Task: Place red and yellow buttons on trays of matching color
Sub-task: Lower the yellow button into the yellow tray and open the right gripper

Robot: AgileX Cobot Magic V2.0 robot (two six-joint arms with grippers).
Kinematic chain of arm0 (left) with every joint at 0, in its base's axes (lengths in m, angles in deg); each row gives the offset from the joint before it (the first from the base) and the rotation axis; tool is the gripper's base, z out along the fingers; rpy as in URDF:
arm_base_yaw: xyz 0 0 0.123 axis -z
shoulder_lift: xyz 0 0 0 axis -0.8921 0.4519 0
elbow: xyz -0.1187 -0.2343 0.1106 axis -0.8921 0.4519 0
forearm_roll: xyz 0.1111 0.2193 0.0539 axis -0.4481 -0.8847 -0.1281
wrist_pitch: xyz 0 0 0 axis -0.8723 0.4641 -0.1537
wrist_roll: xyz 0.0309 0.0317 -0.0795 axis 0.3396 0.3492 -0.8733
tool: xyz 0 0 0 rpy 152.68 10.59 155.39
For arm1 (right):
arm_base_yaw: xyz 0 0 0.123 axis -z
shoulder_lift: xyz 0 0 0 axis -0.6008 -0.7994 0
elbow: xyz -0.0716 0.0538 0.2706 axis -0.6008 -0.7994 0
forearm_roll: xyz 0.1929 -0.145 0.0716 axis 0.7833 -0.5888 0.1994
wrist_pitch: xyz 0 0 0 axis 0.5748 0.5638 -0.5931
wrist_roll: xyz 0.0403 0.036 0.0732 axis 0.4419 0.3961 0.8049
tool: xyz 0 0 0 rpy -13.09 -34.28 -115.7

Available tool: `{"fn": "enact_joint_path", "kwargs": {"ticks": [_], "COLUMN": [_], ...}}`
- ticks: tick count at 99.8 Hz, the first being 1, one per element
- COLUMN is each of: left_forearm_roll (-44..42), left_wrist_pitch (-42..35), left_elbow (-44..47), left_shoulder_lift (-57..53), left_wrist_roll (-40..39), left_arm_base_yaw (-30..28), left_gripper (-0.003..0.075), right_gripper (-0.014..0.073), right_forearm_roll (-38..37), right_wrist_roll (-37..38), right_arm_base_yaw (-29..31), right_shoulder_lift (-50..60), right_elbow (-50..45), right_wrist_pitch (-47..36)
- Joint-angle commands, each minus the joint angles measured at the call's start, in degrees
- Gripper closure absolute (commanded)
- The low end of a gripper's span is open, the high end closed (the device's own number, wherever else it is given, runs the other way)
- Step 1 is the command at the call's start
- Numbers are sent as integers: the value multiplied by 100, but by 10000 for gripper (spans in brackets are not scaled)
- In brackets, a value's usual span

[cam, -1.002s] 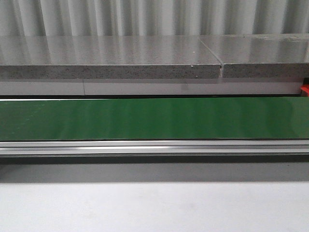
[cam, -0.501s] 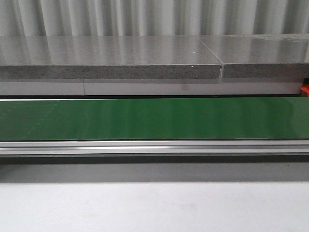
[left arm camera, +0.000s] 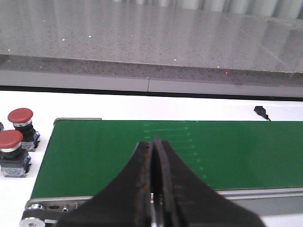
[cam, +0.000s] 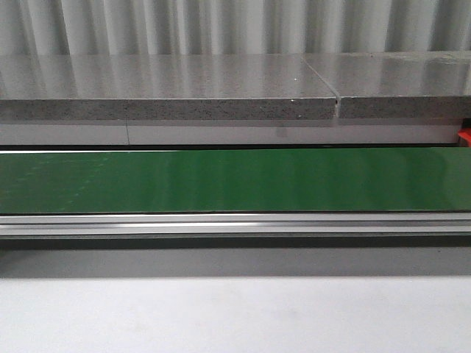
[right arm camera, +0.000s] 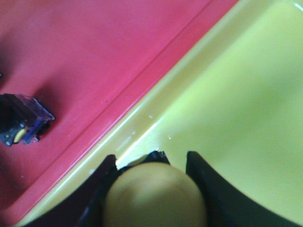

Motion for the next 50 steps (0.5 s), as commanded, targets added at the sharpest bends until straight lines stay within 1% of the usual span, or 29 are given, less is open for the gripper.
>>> {"fn": "enact_joint_path", "kwargs": {"ticks": [1,50], "left_forearm_roll": [10,10], "left_wrist_pitch": [-467,-467], "left_elbow": [-156,-156], "left_shoulder_lift": [51,51], "left_wrist_roll": [-13,-13], "left_arm_base_yaw": [31,31], "left_gripper": [741,741], "right_gripper": [387,385], "right_forearm_roll": [64,64], "right_wrist_roll": [-2,-2], "right_arm_base_yaw": [22,22], "right_shoulder_lift": [167,-164], "right_elbow": [119,119], "right_wrist_pitch": [-279,-195]}}
